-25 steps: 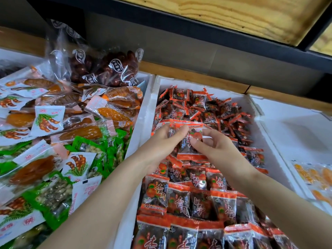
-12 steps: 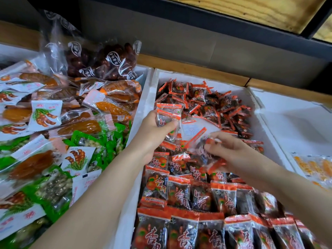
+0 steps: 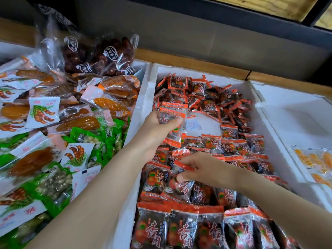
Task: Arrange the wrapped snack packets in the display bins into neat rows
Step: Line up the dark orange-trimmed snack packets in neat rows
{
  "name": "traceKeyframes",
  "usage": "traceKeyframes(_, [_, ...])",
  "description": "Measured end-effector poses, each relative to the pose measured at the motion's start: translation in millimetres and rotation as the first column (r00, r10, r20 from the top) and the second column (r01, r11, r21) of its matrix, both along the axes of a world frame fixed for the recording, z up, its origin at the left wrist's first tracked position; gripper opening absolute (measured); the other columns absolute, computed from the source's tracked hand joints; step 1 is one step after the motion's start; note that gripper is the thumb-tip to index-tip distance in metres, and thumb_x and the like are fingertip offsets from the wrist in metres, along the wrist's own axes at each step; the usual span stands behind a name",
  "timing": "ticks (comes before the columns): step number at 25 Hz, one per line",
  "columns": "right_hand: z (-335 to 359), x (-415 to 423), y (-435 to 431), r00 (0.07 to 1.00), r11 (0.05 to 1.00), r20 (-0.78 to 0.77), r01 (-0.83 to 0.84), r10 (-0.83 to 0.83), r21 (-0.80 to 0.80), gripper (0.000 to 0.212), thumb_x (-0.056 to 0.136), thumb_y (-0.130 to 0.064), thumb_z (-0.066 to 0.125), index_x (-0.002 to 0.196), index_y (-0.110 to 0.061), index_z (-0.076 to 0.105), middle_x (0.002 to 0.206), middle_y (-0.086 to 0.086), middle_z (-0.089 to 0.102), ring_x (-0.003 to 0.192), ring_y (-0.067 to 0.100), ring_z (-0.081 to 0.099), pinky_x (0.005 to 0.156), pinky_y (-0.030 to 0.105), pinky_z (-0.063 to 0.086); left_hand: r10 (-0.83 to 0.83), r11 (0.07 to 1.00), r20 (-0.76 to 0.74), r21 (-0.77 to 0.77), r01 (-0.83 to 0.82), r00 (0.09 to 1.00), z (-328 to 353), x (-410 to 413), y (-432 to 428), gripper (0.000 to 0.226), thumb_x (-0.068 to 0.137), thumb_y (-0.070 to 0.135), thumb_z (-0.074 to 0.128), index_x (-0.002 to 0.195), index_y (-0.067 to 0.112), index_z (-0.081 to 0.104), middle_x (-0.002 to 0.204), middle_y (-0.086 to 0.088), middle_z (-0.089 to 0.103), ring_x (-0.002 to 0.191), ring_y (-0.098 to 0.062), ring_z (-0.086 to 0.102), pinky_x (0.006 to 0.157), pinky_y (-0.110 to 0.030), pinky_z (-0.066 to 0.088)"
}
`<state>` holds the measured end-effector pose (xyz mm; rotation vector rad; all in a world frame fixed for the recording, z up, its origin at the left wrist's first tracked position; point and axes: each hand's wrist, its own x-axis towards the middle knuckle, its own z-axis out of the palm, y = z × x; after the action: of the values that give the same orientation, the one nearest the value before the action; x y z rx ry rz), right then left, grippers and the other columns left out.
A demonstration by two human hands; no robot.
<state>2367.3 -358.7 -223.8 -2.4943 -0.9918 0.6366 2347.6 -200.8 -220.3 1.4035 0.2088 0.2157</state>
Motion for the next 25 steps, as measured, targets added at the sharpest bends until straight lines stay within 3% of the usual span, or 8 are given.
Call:
traceKeyframes(5, [-2,-1,4,0.998,0.998,-0.024,-0.051,0.050,-0.023,0.033,0.089,-0.036,0.059,0.104,-0.007,0.060,0.094,0.006,0.059,0.086,0.021,0.053,0.078,0.033,0.040,-0.024,0.998,-0.008,0.053,0.024,1.000,-1,1,1,0.029,0.084,0.030,0.071,0.109,0.022,0.057,0.106,0.003,0.064,0.094,-0.014,0.060,0.085,-0.032,0.046])
traceKeyframes(8, [-5,-5,2,0.978,0.993,0.188,-0.072,0.089,-0.095,0.043,0.089,-0.042,0.057,0.127,-0.022,0.054,0.123,-0.002,0.054,0.116,0.015,0.044,0.099,0.031,0.036,-0.060,0.995,0.027,0.078,0.058,0.998,0,0,-1,0.029,0.081,0.033,0.073,0.107,0.028,0.061,0.106,0.006,0.067,0.101,-0.015,0.063,0.088,-0.034,0.049])
traceKeyframes(10, [-6,-7,-2,0.954,0.999,0.298,-0.029,0.037,-0.033,0.055,0.084,-0.044,0.063,0.133,-0.024,0.047,0.121,-0.006,0.051,0.111,0.009,0.042,0.097,0.024,0.037,-0.075,0.992,0.043,0.104,0.070,0.996,2,-3,-4,0.017,0.079,0.036,0.075,0.092,0.035,0.065,0.103,0.009,0.068,0.099,-0.013,0.063,0.086,-0.032,0.048])
traceKeyframes(13, [3,-12,-13,0.945,0.885,-0.030,0.315,-0.325,0.342,0.052,0.082,-0.033,0.070,0.126,-0.020,0.046,0.111,-0.009,0.058,0.087,-0.002,0.054,0.068,0.010,0.043,-0.120,0.978,0.036,0.176,0.112,0.992,1,-4,-9,0.046,0.062,0.057,0.079,0.102,0.036,0.067,0.123,0.003,0.063,0.117,-0.016,0.057,0.101,-0.045,0.045])
traceKeyframes(15, [13,-10,-25,0.845,0.679,-0.355,0.534,-0.401,0.504,0.039,0.084,-0.023,0.068,0.118,-0.023,0.050,0.107,-0.007,0.062,0.091,0.005,0.062,0.072,0.014,0.047,-0.230,0.940,-0.001,0.258,0.223,0.973,-1,-4,-9,0.075,0.057,0.065,0.078,0.121,0.028,0.060,0.127,0.003,0.062,0.120,-0.018,0.056,0.103,-0.048,0.043])
traceKeyframes(16, [17,-9,-31,0.820,0.613,-0.426,0.570,-0.383,0.546,0.038,0.084,-0.021,0.067,0.119,-0.022,0.052,0.105,-0.004,0.065,0.090,0.010,0.064,0.078,0.020,0.050,-0.302,0.903,-0.022,0.314,0.293,0.953,-3,-4,-9,0.069,0.063,0.058,0.079,0.120,0.026,0.061,0.123,0.004,0.064,0.118,-0.017,0.058,0.103,-0.045,0.044])
traceKeyframes(20, [25,-9,-48,0.864,0.624,-0.362,0.502,-0.348,0.598,0.019,0.084,-0.014,0.065,0.103,-0.011,0.066,0.070,-0.004,0.068,0.057,0.007,0.061,0.056,0.018,0.050,-0.497,0.760,-0.075,0.443,0.476,0.864,-1,-13,-21,0.040,0.085,0.034,0.067,0.115,0.007,0.061,0.114,-0.007,0.067,0.104,-0.012,0.061,0.099,-0.036,0.046])
traceKeyframes(25, [23,-5,-74,0.824,0.559,-0.407,0.567,-0.395,0.605,0.020,0.067,-0.026,0.070,0.084,-0.016,0.070,0.068,0.001,0.065,0.053,0.008,0.057,0.050,0.019,0.046,-0.395,0.800,-0.055,0.470,0.373,0.917,-2,-19,-37,0.031,0.094,0.032,0.057,0.094,0.002,0.057,0.089,-0.014,0.051,0.084,-0.016,0.047,0.082,-0.031,0.037])
